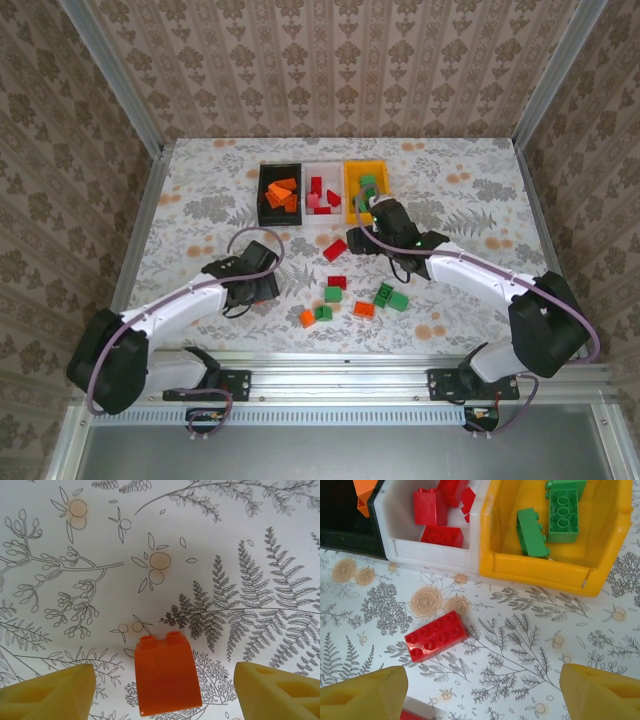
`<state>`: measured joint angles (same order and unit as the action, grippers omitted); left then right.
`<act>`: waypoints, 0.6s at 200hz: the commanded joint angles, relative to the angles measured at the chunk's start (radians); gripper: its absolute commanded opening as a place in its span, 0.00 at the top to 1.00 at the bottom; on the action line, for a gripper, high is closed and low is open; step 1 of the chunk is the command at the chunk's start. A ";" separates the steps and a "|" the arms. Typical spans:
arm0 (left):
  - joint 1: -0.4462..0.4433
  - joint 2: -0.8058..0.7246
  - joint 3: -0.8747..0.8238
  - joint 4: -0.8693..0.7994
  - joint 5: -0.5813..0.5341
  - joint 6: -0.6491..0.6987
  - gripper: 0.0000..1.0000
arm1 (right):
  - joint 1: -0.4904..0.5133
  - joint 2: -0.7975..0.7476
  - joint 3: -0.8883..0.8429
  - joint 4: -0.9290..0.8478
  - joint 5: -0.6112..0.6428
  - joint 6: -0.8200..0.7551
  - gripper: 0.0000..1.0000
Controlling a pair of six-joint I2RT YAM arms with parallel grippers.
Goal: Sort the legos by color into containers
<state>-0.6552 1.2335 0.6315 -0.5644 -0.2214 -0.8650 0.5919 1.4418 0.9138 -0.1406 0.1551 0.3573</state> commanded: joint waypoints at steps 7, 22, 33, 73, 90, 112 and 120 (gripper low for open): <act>-0.004 0.035 0.013 -0.004 -0.011 -0.055 0.25 | -0.003 -0.032 -0.026 0.033 0.000 0.026 0.20; -0.007 0.050 0.003 0.005 -0.009 -0.073 0.27 | -0.003 -0.035 -0.033 0.035 0.001 0.029 0.21; -0.009 0.065 -0.005 0.017 -0.008 -0.087 0.30 | -0.003 -0.036 -0.038 0.042 0.001 0.031 0.22; -0.017 0.111 -0.009 0.070 0.007 -0.097 0.38 | -0.003 -0.034 -0.043 0.047 0.000 0.039 0.24; -0.021 0.116 -0.008 0.067 0.002 -0.094 0.42 | -0.003 -0.034 -0.046 0.051 0.000 0.040 0.25; -0.026 0.116 -0.020 0.068 -0.005 -0.096 0.46 | -0.003 -0.039 -0.047 0.050 0.002 0.040 0.26; -0.026 0.118 -0.024 0.069 -0.012 -0.095 0.48 | -0.003 -0.040 -0.049 0.053 0.004 0.041 0.26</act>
<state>-0.6735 1.3472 0.6281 -0.4969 -0.2169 -0.9447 0.5919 1.4387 0.8875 -0.1078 0.1551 0.3790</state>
